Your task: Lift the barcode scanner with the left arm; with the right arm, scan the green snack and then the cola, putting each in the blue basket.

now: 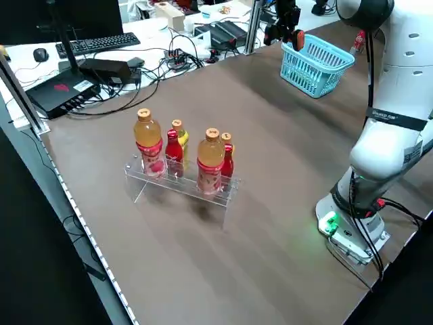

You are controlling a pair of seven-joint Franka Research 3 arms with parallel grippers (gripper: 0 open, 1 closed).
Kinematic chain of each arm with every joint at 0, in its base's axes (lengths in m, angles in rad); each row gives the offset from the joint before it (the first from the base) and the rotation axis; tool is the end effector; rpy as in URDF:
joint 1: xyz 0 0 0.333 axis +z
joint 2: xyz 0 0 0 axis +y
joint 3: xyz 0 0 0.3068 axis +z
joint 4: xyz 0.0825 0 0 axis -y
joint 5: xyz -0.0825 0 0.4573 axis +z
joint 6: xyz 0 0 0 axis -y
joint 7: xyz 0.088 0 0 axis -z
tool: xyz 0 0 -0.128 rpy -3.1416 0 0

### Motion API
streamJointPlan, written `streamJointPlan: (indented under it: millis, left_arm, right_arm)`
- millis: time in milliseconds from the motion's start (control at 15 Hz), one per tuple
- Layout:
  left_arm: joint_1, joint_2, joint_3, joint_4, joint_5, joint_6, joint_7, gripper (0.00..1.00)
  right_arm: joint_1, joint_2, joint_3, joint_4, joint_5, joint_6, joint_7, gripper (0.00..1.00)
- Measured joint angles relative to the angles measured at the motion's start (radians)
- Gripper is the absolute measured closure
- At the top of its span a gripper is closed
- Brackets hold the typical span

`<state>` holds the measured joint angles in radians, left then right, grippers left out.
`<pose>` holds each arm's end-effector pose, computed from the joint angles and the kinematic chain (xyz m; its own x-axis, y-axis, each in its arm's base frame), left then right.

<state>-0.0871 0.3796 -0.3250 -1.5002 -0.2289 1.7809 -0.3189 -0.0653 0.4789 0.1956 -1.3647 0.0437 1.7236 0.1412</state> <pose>0.6652 -0.2903 0.4090 0.9807 -0.0466 -0.1901 0.0099 -0.9582 0.2859 0.7445 0.0809 0.3921 0.9912 -0.0287 -0.1296 -0.0437 -0.9925 -0.1144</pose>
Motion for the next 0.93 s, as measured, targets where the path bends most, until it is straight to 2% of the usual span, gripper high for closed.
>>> streamJointPlan:
  millis: [333, 467, 667, 933]
  left_arm:
    - [0.001, 0.021, 0.000, 0.000, 0.000, 0.003, 0.000, 0.65]
    - [0.000, 0.024, -0.001, 0.000, 0.000, 0.007, 0.000, 0.65]
    - [-0.001, 0.029, -0.001, 0.000, 0.000, 0.016, -0.001, 0.65]
    - [-0.002, 0.031, -0.001, 0.000, 0.000, 0.019, -0.001, 0.65]
  right_arm:
    - [-0.140, 0.024, -0.003, -0.029, -0.069, 0.087, -0.200, 0.37]
    - [-0.176, 0.054, -0.003, -0.045, -0.104, 0.134, -0.240, 0.30]
    - [-0.184, 0.097, -0.002, -0.072, -0.190, 0.150, -0.249, 0.27]
    - [-0.185, 0.105, 0.000, -0.116, -0.207, 0.161, -0.249, 0.27]
